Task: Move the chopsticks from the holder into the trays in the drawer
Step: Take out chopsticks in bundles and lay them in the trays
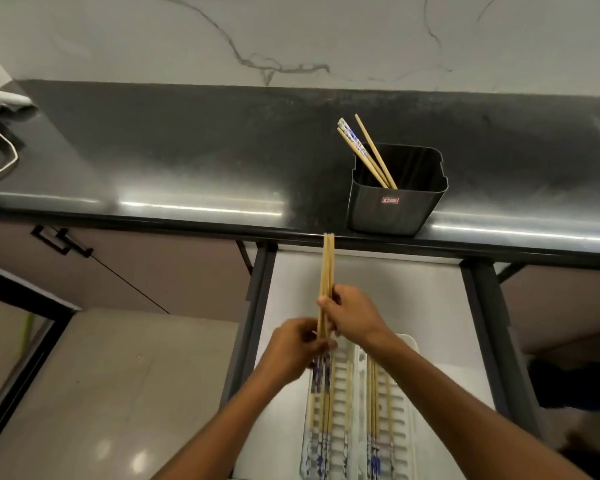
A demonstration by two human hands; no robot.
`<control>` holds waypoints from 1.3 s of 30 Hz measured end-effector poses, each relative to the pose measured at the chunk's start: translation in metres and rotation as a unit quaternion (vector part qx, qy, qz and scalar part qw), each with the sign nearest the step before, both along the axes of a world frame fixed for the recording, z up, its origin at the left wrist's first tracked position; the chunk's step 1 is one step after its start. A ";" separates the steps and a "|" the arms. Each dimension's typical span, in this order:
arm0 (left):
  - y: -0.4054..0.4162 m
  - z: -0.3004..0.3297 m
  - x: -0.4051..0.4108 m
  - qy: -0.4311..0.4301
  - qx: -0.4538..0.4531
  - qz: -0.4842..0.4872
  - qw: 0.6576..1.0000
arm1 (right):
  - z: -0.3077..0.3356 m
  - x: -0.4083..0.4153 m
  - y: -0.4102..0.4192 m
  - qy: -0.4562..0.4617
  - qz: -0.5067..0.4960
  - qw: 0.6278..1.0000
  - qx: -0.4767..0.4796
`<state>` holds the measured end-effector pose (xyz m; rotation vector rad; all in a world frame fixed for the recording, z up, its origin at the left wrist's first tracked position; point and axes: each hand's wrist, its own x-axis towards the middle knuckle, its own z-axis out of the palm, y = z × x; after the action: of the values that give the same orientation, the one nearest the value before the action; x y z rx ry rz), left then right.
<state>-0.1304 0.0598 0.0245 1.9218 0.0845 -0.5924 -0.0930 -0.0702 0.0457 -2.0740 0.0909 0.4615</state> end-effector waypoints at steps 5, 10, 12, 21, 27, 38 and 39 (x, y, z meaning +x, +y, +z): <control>-0.010 -0.039 -0.043 0.062 0.052 0.005 0.997 | -0.050 -0.044 -0.012 0.103 -0.052 0.993 -0.006; -0.023 -0.073 -0.074 0.091 0.152 -0.039 0.983 | -0.087 -0.079 -0.012 0.187 -0.068 0.980 -0.019; -0.028 -0.078 -0.081 0.082 0.195 -0.054 0.976 | -0.096 -0.085 -0.010 0.201 -0.074 0.976 -0.032; -0.043 -0.096 -0.100 0.070 0.264 -0.040 0.961 | -0.102 -0.091 0.009 0.185 -0.028 0.961 -0.202; -0.047 -0.101 -0.106 0.088 0.263 -0.002 0.961 | -0.104 -0.088 0.010 0.178 0.022 0.951 -0.253; -0.046 -0.091 -0.087 0.127 0.263 0.026 0.956 | -0.078 -0.076 -0.001 0.138 0.024 0.964 -0.228; -0.046 -0.086 -0.083 0.109 0.260 0.036 0.959 | -0.070 -0.067 -0.004 0.095 0.006 0.968 -0.230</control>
<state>-0.2132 0.0137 -0.0612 2.3374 0.4924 -0.7865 -0.1604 -0.0741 -0.0240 -2.4788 0.3266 0.6970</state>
